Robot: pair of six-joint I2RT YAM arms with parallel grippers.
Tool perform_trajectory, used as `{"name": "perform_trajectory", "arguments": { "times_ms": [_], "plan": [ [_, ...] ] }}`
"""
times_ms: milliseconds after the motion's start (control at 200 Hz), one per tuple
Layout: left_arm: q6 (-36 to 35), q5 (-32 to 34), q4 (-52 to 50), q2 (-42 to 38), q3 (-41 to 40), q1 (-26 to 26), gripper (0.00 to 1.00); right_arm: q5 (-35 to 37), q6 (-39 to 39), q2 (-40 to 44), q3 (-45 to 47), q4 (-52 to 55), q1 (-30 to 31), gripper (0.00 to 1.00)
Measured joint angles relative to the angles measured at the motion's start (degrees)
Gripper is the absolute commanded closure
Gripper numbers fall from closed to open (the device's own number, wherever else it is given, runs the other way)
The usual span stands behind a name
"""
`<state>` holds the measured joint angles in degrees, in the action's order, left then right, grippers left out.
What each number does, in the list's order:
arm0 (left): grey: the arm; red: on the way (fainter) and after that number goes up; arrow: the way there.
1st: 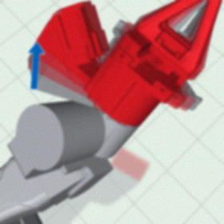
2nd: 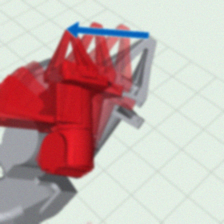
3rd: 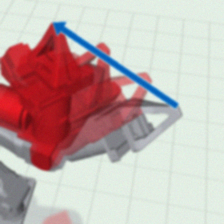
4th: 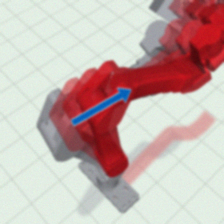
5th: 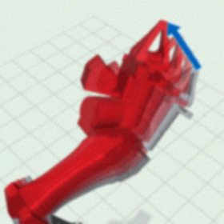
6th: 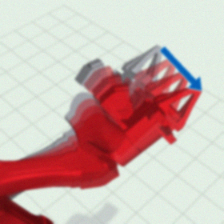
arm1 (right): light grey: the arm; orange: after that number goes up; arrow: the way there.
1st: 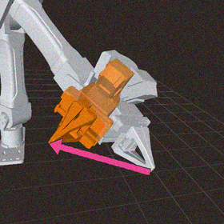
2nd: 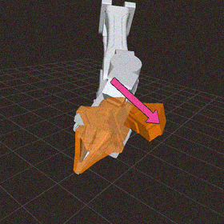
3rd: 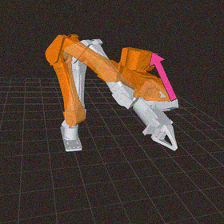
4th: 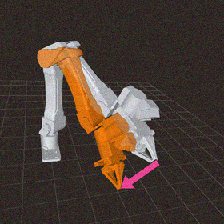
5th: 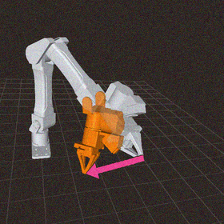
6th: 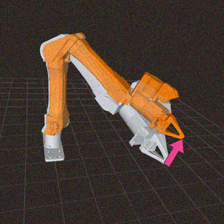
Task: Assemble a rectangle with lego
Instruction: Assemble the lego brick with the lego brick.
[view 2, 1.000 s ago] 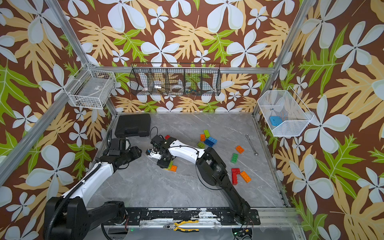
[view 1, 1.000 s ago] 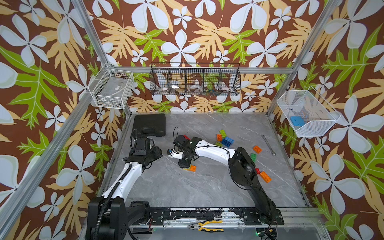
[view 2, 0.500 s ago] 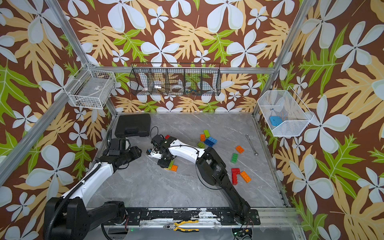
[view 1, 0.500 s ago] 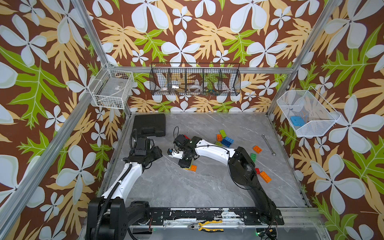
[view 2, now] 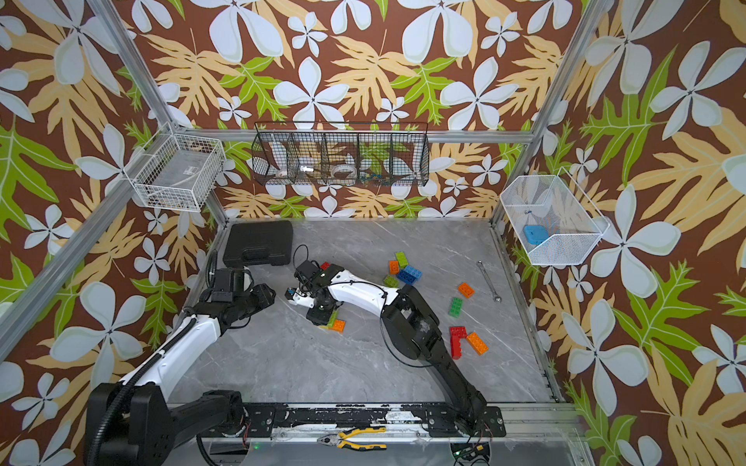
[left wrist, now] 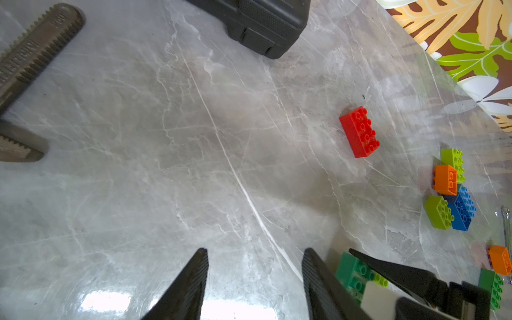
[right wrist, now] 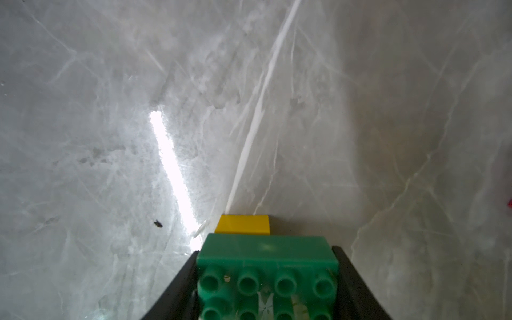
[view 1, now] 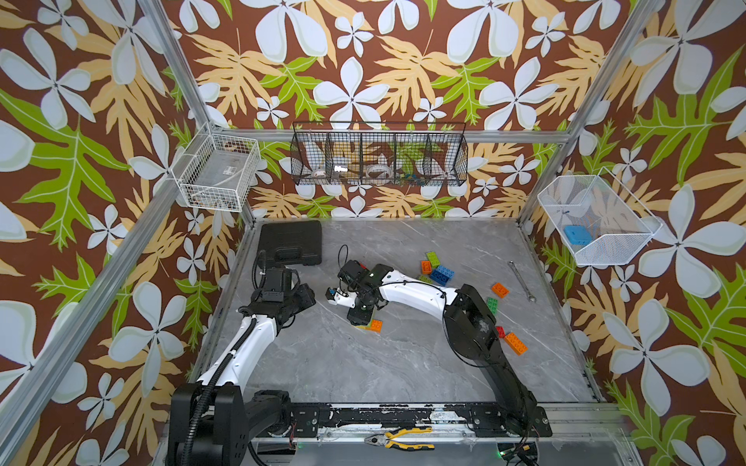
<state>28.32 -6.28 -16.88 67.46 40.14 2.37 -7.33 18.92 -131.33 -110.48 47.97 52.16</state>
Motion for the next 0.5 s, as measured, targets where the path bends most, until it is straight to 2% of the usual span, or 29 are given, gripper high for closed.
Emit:
{"name": "perform_trajectory", "arguments": {
  "times_ms": [495],
  "plan": [
    [0.0, -0.17, 0.0, 0.07, 0.42, 0.0, 0.43, 0.26, 1.03, -0.07, 0.83, -0.66, -0.52, 0.78]
  ]
}}
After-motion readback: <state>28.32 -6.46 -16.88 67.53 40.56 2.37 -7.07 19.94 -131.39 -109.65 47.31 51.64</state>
